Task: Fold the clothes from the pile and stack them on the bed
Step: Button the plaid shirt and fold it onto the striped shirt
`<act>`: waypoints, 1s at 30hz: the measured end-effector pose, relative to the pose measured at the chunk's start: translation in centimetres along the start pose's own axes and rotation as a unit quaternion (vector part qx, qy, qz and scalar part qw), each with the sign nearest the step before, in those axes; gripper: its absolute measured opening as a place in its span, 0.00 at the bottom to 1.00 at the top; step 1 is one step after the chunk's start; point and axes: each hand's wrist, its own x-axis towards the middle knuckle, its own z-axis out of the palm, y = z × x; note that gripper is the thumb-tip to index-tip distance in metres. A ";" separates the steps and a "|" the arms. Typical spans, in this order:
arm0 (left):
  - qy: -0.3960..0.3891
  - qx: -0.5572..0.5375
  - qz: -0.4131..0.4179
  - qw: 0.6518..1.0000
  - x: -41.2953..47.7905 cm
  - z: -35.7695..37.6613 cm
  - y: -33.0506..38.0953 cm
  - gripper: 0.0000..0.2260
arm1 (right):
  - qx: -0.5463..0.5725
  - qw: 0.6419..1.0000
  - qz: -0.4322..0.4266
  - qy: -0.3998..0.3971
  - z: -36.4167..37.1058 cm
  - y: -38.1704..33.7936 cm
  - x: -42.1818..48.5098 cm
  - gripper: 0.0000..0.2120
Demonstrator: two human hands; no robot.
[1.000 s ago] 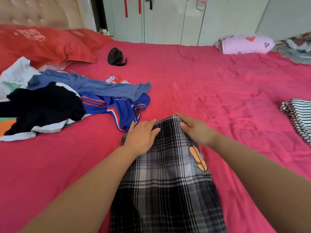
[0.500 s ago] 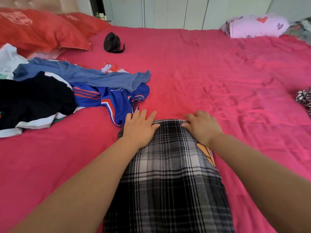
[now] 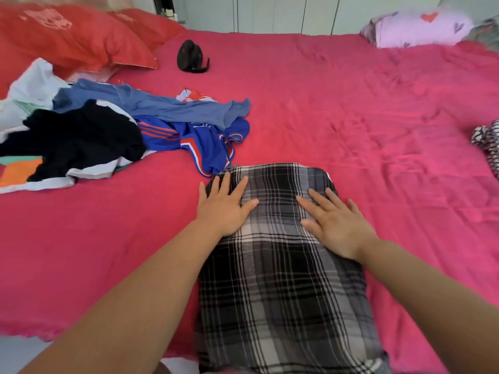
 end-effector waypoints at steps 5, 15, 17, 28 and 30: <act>0.077 -0.034 0.080 0.993 -5.0 -0.1 1.5 0.28 | 0.059 0.995 -0.027 0.071 -1.9 -2.0 -4.1 0.27; 0.043 0.026 0.123 0.991 -8.9 0.7 1.4 0.30 | -0.007 0.997 -0.042 0.059 0.4 -2.7 -8.0 0.39; 0.038 0.008 0.110 0.993 -10.8 1.4 0.8 0.31 | 0.020 0.997 -0.023 0.068 1.6 -2.7 -10.0 0.40; -0.004 -0.015 0.139 0.990 -13.9 1.0 1.4 0.31 | 0.112 0.989 -0.031 0.090 2.7 -1.1 -11.3 0.25; -0.007 -0.007 0.193 0.981 -15.2 1.6 1.5 0.33 | 0.113 0.987 -0.069 0.090 2.6 -0.6 -12.8 0.26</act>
